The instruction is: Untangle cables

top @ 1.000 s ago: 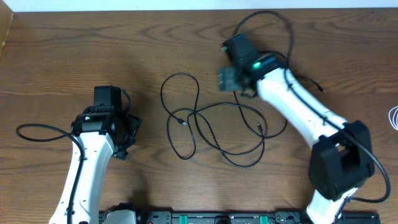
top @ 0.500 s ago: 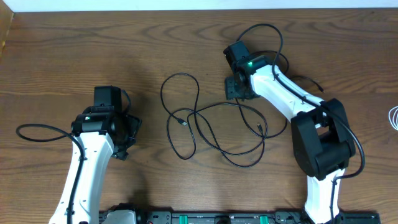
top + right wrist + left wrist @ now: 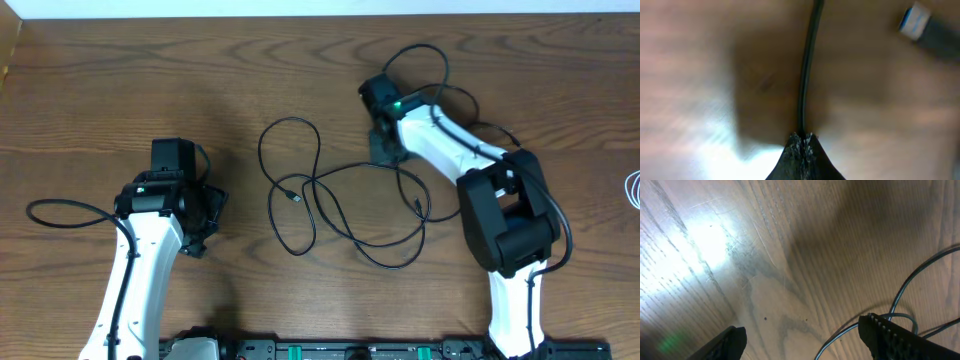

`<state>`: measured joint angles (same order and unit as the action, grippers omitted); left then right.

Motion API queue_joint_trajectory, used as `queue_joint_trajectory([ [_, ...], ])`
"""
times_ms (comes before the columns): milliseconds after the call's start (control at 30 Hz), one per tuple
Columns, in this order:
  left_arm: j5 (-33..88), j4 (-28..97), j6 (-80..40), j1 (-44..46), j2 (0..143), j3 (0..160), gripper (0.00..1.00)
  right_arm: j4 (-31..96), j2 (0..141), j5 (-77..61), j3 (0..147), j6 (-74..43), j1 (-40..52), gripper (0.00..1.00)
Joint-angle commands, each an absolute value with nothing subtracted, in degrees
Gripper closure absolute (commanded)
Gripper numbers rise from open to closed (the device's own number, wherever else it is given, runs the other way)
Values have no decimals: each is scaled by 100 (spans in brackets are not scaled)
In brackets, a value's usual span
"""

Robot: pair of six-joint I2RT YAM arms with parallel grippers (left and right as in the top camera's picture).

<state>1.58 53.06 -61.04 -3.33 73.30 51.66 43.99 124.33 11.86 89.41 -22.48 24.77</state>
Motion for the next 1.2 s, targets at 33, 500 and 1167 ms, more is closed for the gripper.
queue_joint_trajectory([
  [33, 152, 5354, -6010, -353, 7297, 5148, 23, 4119, 12361, 2554, 9290, -1168, 1664, 99],
  [500, 152, 5345, -6036, -353, 7297, 5148, 23, 4200, 11985, 847, 11150, -119, -200, 99],
  [1167, 150, 5352, -6309, -353, 7297, 5148, 23, 4707, 12011, 1946, 9260, -4628, 1221, 1],
])
